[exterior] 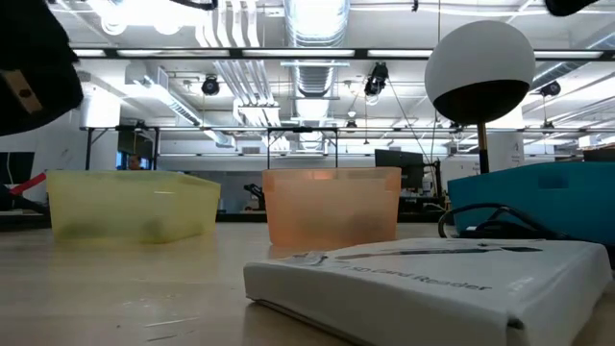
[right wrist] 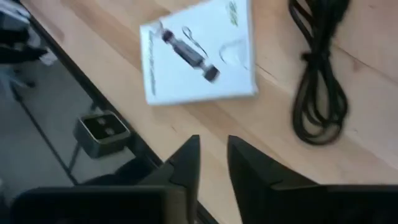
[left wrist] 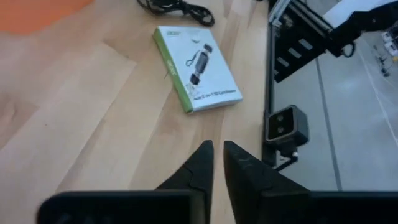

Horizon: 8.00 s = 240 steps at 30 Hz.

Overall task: Pick and place items into bin
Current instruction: Put the white card reader box into the blue bin, then put the black charger cable into the yellow bin

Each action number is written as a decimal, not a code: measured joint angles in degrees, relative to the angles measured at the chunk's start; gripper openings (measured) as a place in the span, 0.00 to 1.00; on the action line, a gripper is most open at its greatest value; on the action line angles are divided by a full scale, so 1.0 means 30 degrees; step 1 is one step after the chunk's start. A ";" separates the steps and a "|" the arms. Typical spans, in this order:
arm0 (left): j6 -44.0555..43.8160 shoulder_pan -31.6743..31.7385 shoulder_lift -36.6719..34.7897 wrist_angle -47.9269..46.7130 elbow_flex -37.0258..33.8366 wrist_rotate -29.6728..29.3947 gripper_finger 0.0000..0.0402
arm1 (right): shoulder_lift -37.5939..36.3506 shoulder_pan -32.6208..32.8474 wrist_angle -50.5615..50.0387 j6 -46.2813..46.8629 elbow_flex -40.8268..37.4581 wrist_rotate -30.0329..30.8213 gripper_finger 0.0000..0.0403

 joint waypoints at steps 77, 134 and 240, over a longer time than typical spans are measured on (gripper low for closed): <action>0.3658 0.3902 0.8016 0.0684 0.4487 0.4601 0.02 | 0.7912 -0.0436 -0.5017 0.2318 0.8897 0.0514 0.34; 0.2681 0.3042 0.8005 0.1506 0.4536 0.3969 0.02 | 0.7840 -0.2990 -0.0556 -0.1024 0.8411 0.2945 0.26; 0.2499 0.2299 0.5706 0.0554 0.4069 0.2066 0.02 | 0.8009 -0.2546 -1.2048 -0.7199 0.9539 -0.4975 0.45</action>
